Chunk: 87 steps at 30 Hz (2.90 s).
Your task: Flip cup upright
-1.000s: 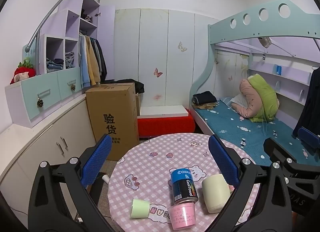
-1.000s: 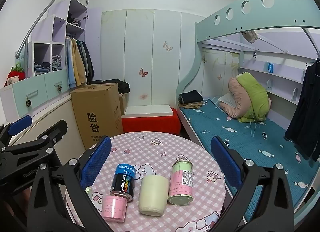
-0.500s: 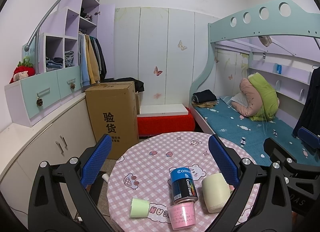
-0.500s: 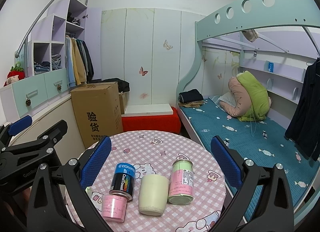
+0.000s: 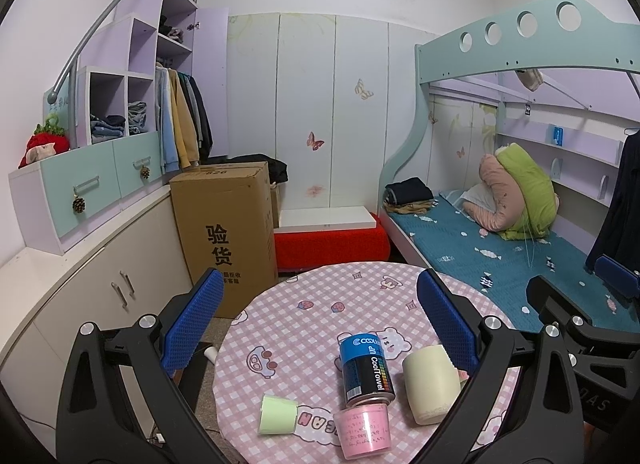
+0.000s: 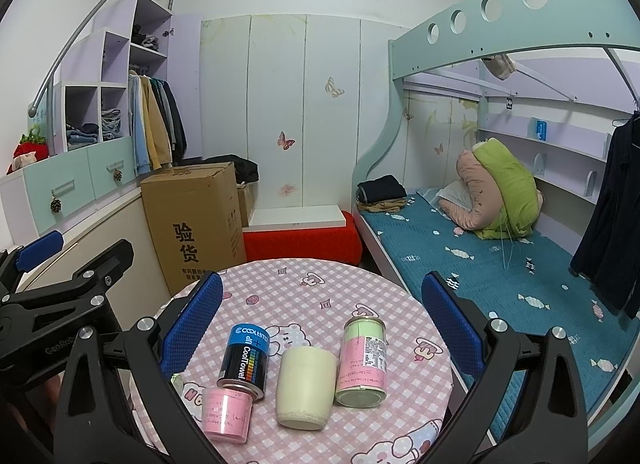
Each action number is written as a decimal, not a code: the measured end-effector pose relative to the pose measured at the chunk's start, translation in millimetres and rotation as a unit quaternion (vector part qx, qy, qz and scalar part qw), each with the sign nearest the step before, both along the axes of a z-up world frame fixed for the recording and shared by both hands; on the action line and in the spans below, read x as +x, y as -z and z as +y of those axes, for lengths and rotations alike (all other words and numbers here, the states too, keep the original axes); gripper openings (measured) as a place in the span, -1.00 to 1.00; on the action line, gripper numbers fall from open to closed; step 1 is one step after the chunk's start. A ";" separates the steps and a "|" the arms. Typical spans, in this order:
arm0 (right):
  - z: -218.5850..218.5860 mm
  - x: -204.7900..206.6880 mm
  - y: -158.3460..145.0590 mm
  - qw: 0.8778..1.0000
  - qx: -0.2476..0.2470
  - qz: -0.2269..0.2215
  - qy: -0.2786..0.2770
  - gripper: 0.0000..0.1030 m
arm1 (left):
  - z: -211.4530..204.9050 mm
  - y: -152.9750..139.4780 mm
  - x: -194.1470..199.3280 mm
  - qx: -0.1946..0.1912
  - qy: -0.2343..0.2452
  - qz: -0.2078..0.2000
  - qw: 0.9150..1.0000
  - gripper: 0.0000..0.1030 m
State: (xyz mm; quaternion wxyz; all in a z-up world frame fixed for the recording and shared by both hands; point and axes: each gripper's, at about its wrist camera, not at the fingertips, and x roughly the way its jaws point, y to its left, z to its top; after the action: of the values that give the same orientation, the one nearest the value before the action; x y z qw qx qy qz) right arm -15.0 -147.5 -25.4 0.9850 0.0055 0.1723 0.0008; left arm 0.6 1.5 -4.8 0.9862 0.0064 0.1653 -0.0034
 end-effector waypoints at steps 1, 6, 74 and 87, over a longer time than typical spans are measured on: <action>0.2 0.0 0.3 1.000 0.000 0.000 0.000 0.87 | -0.2 -0.1 0.0 0.001 0.000 0.000 1.000 0.89; -2.3 0.2 1.3 1.000 0.001 0.001 0.000 0.87 | 0.9 1.6 1.5 0.002 0.000 0.001 1.000 0.89; -32.1 130.4 125.6 0.982 0.003 0.190 0.007 0.87 | -34.5 203.8 175.1 -0.032 0.070 0.346 0.935 0.28; -19.8 162.0 122.6 0.983 -0.001 0.186 -0.005 0.87 | -21.1 197.4 211.3 -0.011 0.051 0.338 0.940 0.27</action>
State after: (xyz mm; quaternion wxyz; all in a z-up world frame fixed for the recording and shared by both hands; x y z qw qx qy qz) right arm 147.0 -167.3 -148.1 0.9358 0.0041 0.3525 0.0048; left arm 211.8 -19.6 -202.2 0.8710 0.0025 0.4878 -0.0580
